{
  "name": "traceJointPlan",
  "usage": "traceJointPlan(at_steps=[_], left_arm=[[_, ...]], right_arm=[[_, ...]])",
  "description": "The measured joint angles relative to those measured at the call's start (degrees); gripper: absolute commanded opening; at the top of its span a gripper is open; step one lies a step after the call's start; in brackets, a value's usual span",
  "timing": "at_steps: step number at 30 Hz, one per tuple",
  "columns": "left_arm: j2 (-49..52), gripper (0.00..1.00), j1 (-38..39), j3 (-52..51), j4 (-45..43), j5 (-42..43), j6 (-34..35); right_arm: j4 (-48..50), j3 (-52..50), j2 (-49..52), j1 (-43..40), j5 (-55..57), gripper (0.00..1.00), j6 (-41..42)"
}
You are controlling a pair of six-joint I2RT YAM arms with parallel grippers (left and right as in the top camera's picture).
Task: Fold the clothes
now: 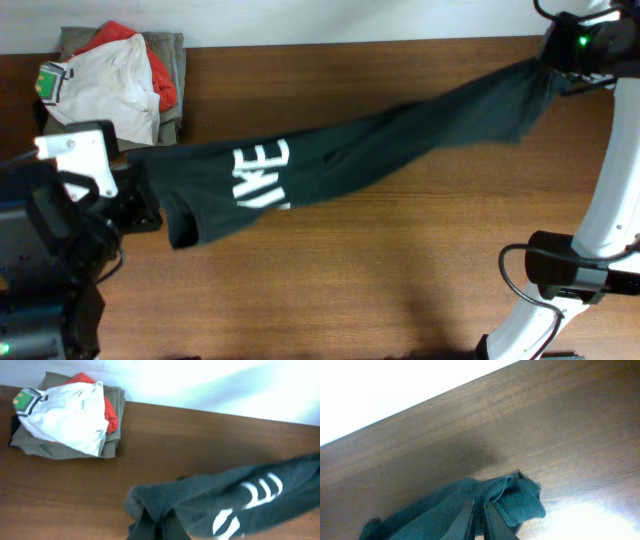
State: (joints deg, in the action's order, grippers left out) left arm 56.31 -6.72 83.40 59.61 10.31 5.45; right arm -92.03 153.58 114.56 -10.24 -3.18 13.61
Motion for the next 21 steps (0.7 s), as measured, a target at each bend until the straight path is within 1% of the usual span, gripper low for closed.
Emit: traceJointPlan(at_steps=[1,2,3,4,5,6,7,8,9,10,11,12,14,15,18,21], left_arm=[[-0.1,0.45,0.0,0.2,2.0,-0.8,0.3],[0.9,0.55,0.0,0.6,4.7,-1.2,0.6],[4.4,0.93,0.0,0.7,7.8,-1.6,0.7],[7.5,0.99,0.0,0.9,9.5,-1.7,1.0],[11.8,0.99,0.0,0.8,12.2,-1.9,0.9],[18.3,0.99,0.0,0.8,12.3,-2.0,1.0],[24.2,0.99,0.0,0.8,10.9,-2.0,1.0],[27.8,0.99,0.0,0.8,9.5,-1.9,1.0],[31.5,0.95,0.0,0.8,5.4,-0.3,0.6],[37.6,0.91,0.0,0.9,2.0,2.2,-0.1],[43.1,0.89,0.0,0.8,1.8,5.0,-0.3],[46.6,0.84,0.3,0.7,1.8,6.5,-0.7],[52.6,0.82,1.5,0.7,2.1,8.4,-0.9],[57.3,0.80,2.6,0.7,2.3,9.3,-1.1],[60.6,0.80,2.4,0.7,1.4,9.9,-2.3],[60.9,0.80,3.7,0.7,0.5,9.9,-2.9]], right_arm=[[-1.1,0.0,-0.1,0.0,0.5,0.67,-0.2],[-2.6,-0.2,0.0,0.0,0.9,0.93,0.2],[-3.6,-0.4,0.1,0.0,1.0,0.99,-0.1],[-3.6,-0.4,0.1,0.0,1.3,0.99,-0.2],[-3.5,-0.4,0.1,0.0,1.5,0.99,0.0],[-3.4,-0.4,0.1,0.0,1.7,0.99,-0.1],[-3.3,-0.4,0.1,0.0,1.7,0.99,-0.1],[-3.3,-0.4,0.5,0.0,1.7,0.99,-0.1],[-3.2,-0.4,1.0,0.0,1.7,0.99,-0.1],[-3.4,-0.4,2.8,0.0,1.7,0.99,-0.1],[-3.5,-0.4,3.8,0.0,1.7,0.99,-0.1],[-3.6,-0.4,4.9,0.0,1.7,0.99,-0.1],[-3.6,-0.5,7.8,0.0,1.7,0.99,-0.1],[-3.6,-0.5,8.5,0.0,1.7,0.99,-0.1],[-3.3,-0.5,9.3,0.0,1.7,0.99,0.0],[-2.8,-0.5,9.8,0.0,1.7,0.99,-0.1]])
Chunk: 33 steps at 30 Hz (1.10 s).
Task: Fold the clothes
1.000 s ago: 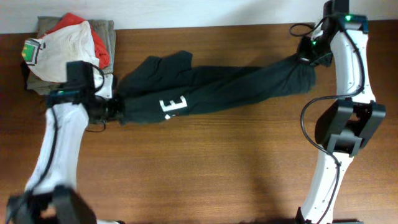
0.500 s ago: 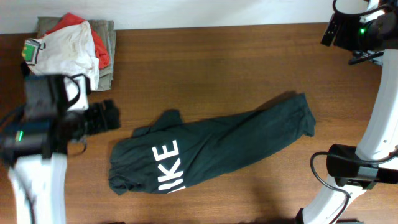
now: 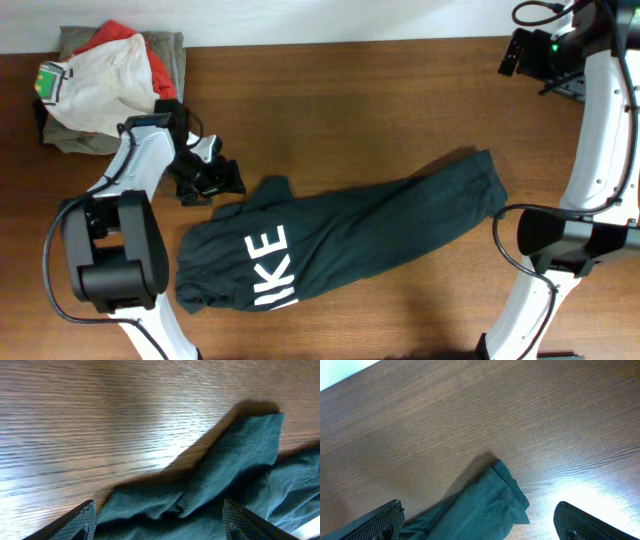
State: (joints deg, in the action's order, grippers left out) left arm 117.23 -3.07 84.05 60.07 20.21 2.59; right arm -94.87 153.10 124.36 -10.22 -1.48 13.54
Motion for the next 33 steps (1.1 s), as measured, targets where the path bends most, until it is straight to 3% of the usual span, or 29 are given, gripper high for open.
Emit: traceJointPlan(at_steps=[9,10,11,12,16,19,20,21,26,33], left_arm=[[0.3,0.79,2.3,-4.0,-1.4,0.4,0.0],[0.3,0.67,2.3,-4.3,-1.6,0.4,0.0],[0.3,0.41,2.3,-4.3,-1.7,0.4,0.0],[0.3,0.00,2.3,-4.6,-2.6,0.4,-0.5],[0.3,0.00,2.3,-4.8,-3.0,0.4,-1.9],[0.0,0.02,2.3,-2.3,0.6,0.4,-2.6],[-0.6,0.78,2.3,-1.5,0.8,0.4,-2.6],[-3.0,0.84,2.3,-0.7,1.6,0.4,-2.6],[-5.7,0.85,2.3,-1.9,3.5,-5.2,-2.1],[0.3,0.80,2.3,-4.1,0.3,-4.7,-2.1]], right_arm=[[-0.4,0.0,1.1,0.0,0.0,0.99,0.0],[-0.5,0.0,1.1,0.0,0.0,0.99,0.0],[-0.5,0.0,1.1,0.0,0.0,0.99,0.0],[-0.5,0.0,1.1,0.0,0.0,0.98,0.0],[-0.8,0.0,1.1,0.0,0.0,0.95,0.0],[-1.0,0.0,1.1,0.0,0.0,0.96,0.0],[-1.2,0.0,1.1,0.0,0.0,0.98,-0.1],[-1.5,0.0,1.1,0.0,0.0,0.98,0.0],[-2.1,0.0,1.1,0.0,0.0,0.98,0.0],[-2.1,0.0,1.1,0.0,0.0,0.98,0.0]])
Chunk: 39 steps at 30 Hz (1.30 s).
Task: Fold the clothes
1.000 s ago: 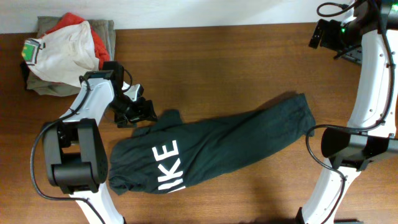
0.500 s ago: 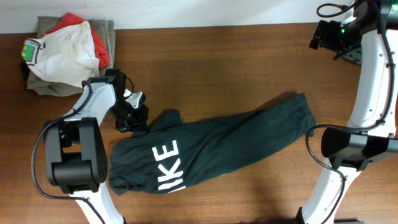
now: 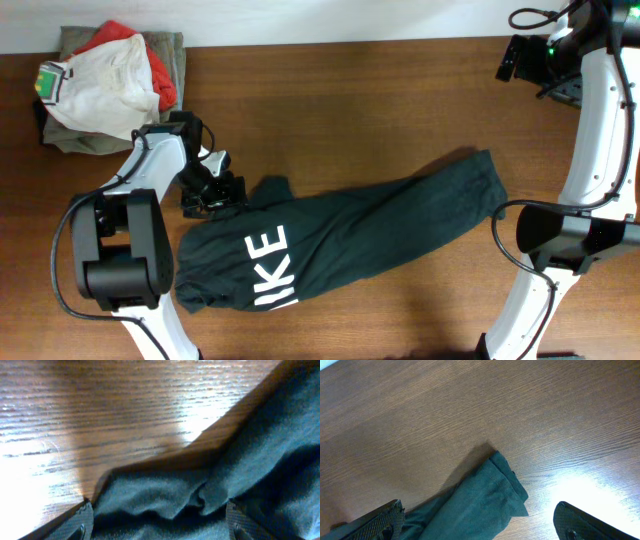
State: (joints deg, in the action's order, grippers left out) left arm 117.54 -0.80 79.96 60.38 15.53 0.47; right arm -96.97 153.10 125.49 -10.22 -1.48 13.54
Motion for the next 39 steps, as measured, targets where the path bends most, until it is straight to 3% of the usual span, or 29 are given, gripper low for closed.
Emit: traceJointPlan(at_steps=[1,2,3,4,10,14,17,18,20,21,24,31,32,33,34,39], left_arm=[[0.0,0.76,0.0,0.0,-0.7,0.3,0.0],[0.0,0.52,0.0,0.0,-1.1,0.4,0.3],[0.1,0.04,0.0,-0.1,-1.4,0.5,0.4],[0.2,0.00,0.0,-0.2,-1.7,0.9,0.4],[1.9,0.00,0.0,2.2,2.2,2.3,0.4],[-7.8,0.00,0.0,9.7,3.5,0.5,0.4],[-18.3,0.00,-0.6,17.6,3.2,-8.5,1.8],[-18.8,0.08,-1.7,18.6,2.0,-10.1,2.5],[-18.2,0.87,-5.4,18.8,-1.7,-12.1,3.8],[-17.8,0.99,-6.9,18.8,-3.8,-12.8,3.9],[-17.6,0.99,-8.6,18.8,-3.7,-13.7,4.5],[-17.6,0.99,-8.5,18.8,2.1,-14.1,4.5],[-17.6,0.99,-8.5,18.8,2.6,-14.1,4.5],[-17.6,0.99,-8.5,18.8,2.7,-14.1,4.5],[-17.6,0.99,-8.5,18.8,2.7,-14.1,4.5],[-17.6,0.99,-8.5,18.0,2.6,-14.1,4.5]], right_arm=[[0.0,0.0,0.0,0.0,0.0,0.98,0.0],[0.0,0.0,0.0,0.0,0.0,0.98,0.0],[0.0,0.0,0.0,0.0,0.0,0.98,0.0],[0.0,0.0,0.0,0.0,0.0,0.98,0.0],[0.0,0.0,0.0,0.0,0.0,0.98,0.0],[0.0,-3.8,0.0,0.0,0.0,0.98,0.0],[0.1,-12.5,0.4,0.0,-0.6,0.98,0.0],[1.2,-15.6,0.4,0.0,-1.4,0.98,0.0],[4.3,-22.0,0.5,0.2,-3.6,0.98,0.0],[6.4,-25.1,0.5,0.3,-4.9,0.98,0.0],[14.2,-34.6,0.9,3.8,-9.0,0.99,-0.1],[19.3,-43.1,0.9,14.8,-7.4,0.99,-2.9],[20.2,-44.8,0.9,15.0,-7.3,0.94,-3.3],[21.4,-46.8,0.9,15.1,-7.1,0.80,-3.6],[22.3,-48.0,0.9,15.1,-7.0,0.72,-3.7],[25.9,-50.1,0.9,15.1,-8.2,0.48,-4.5]])
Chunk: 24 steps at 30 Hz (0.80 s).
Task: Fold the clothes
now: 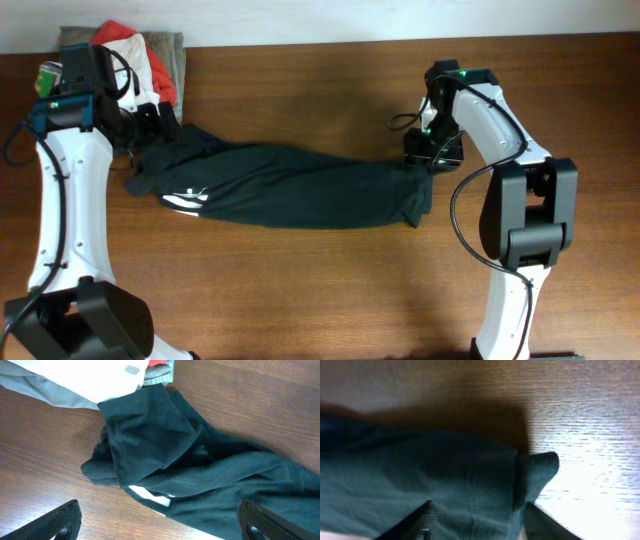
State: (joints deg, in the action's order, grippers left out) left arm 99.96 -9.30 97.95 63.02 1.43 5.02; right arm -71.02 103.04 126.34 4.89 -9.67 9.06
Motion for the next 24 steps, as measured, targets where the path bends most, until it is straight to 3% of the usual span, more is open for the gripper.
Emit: traceJointPlan(at_steps=[2,3,4,7,9,17,20,24], left_arm=[[0.0,0.99,0.0,-0.2,0.0,0.0,0.0],[0.0,0.99,0.0,-0.2,0.0,0.0,0.0],[0.0,0.99,0.0,-0.2,0.0,0.0,0.0],[0.0,0.99,0.0,-0.2,0.0,0.0,0.0],[0.0,0.99,0.0,-0.2,0.1,0.0,0.0],[0.0,0.99,0.0,-0.5,4.1,1.2,0.0],[0.0,0.92,0.4,-3.2,5.0,7.1,-0.5],[0.0,0.91,3.9,-14.6,0.0,13.0,-1.1]], right_arm=[[1.1,-1.0,0.0,0.0,-0.3,0.28,0.1],[1.5,-2.0,0.0,0.0,-0.4,0.07,0.1],[2.0,-2.9,0.0,0.0,-0.5,0.04,0.0],[2.7,-3.0,0.0,0.0,-0.5,0.04,0.2],[-1.8,0.3,0.1,-0.3,0.0,0.04,0.2],[-25.9,36.0,-2.6,-8.7,6.1,0.04,0.5],[-26.0,38.3,-3.1,-12.2,6.4,0.04,1.2],[-26.0,38.3,-3.1,-13.7,6.4,0.04,1.5]])
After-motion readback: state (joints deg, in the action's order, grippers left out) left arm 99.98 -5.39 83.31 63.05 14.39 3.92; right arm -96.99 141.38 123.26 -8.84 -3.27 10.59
